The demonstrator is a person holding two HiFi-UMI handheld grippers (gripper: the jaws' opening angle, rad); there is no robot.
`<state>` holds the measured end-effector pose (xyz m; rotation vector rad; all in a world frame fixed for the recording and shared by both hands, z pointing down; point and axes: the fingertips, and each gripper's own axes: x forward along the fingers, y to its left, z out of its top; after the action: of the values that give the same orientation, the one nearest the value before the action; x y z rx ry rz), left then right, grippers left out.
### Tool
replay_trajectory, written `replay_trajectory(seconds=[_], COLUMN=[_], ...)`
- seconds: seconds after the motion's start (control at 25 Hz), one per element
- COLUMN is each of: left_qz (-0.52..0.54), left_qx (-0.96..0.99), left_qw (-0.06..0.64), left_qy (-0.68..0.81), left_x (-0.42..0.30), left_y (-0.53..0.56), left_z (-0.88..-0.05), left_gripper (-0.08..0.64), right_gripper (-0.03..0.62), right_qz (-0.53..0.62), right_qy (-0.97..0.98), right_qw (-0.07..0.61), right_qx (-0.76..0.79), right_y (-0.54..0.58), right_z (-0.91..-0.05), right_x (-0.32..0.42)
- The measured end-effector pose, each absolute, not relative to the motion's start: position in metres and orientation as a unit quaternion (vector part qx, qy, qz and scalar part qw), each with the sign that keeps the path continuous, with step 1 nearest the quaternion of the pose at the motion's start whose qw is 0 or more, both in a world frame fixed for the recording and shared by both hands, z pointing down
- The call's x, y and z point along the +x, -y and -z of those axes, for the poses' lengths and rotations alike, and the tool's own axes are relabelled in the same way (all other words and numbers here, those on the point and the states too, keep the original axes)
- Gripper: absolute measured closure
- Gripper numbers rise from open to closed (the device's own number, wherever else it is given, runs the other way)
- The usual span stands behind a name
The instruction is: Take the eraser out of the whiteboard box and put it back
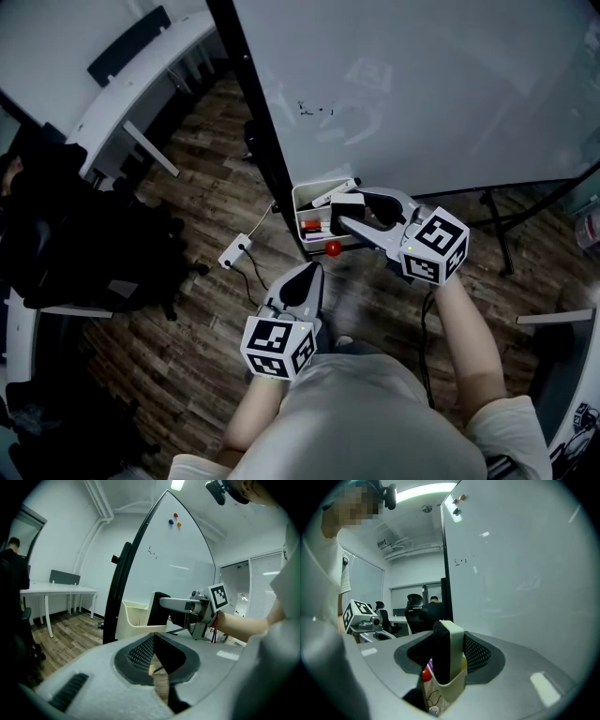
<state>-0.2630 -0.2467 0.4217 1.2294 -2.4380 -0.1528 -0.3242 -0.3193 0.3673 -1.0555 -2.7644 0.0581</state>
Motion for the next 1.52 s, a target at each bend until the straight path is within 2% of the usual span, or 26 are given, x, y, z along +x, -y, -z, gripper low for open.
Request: replay_trajectory(seconds=[0.88,1.52], left_qz=[0.055,0.056], left_qx=[0.447,0.458], left_qw=[0.171,0.146], left_qy=[0.876,0.875], left_x=[-0.249,-0.222], left_y=[0.239,0.244], left_z=[-0.404,-0.391], left_gripper=[0.556,0.557], right_gripper=[0.397,0.397], right_qz=[0.025,0.008], right_qy=[0.954,0.975], right_qw=[0.035,0.011], right_qx=[-0.298,-0.221], right_y=[0.325,0.344], right_z=[-0.306,-0.293], right_x=[-0.293,-0.227])
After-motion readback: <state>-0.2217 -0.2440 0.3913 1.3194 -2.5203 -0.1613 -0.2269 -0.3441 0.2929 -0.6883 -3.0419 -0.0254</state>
